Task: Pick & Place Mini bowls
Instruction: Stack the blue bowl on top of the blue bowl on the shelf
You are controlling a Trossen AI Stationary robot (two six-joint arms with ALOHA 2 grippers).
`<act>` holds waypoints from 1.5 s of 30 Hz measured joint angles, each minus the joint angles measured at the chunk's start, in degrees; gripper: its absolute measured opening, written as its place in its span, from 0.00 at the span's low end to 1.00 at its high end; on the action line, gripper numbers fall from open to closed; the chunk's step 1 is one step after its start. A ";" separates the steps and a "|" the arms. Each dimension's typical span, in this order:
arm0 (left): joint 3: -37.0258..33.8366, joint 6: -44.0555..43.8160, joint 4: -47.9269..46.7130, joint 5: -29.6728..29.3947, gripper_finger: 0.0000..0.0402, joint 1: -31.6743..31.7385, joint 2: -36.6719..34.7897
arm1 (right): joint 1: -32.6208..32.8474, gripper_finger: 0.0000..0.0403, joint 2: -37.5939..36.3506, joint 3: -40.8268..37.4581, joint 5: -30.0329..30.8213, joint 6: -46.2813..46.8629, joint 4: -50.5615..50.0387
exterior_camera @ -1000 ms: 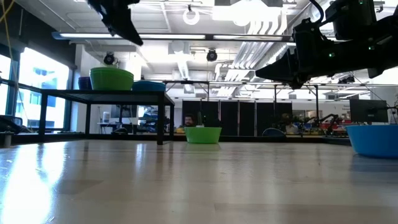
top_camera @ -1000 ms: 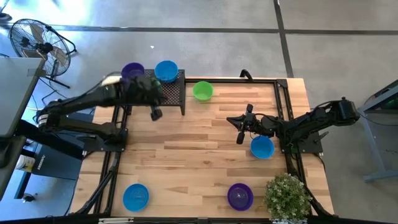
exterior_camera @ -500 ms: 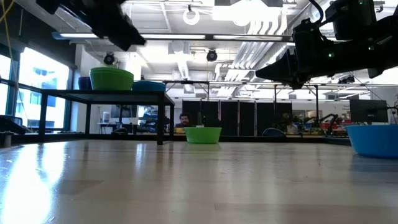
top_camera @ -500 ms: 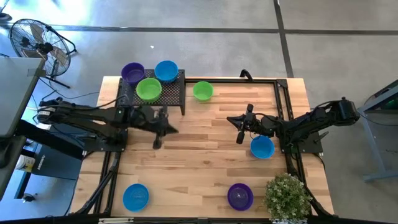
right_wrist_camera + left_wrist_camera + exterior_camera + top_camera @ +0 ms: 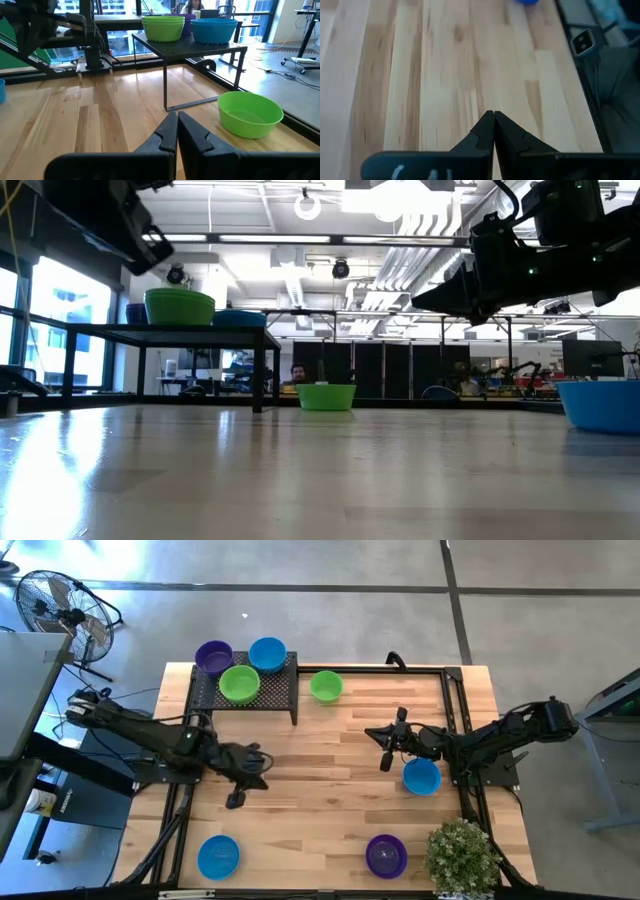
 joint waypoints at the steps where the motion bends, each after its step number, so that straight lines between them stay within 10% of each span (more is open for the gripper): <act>1: 1.06 -1.58 -2.42 -0.95 0.01 -1.05 0.30 | 0.00 0.00 0.00 0.00 0.00 0.00 -0.10; 14: 14.89 -15.66 -23.98 1.60 0.04 -11.08 13.76 | -0.01 0.00 0.02 0.00 0.00 -0.02 -0.86; 27: 16.03 -27.48 -26.31 7.69 0.39 -23.20 23.42 | 0.00 0.00 0.02 0.00 0.00 -0.22 -1.62; 45: 15.97 -30.35 -23.77 4.78 0.41 -28.31 32.02 | -0.01 0.00 0.02 0.00 0.00 -0.07 -1.61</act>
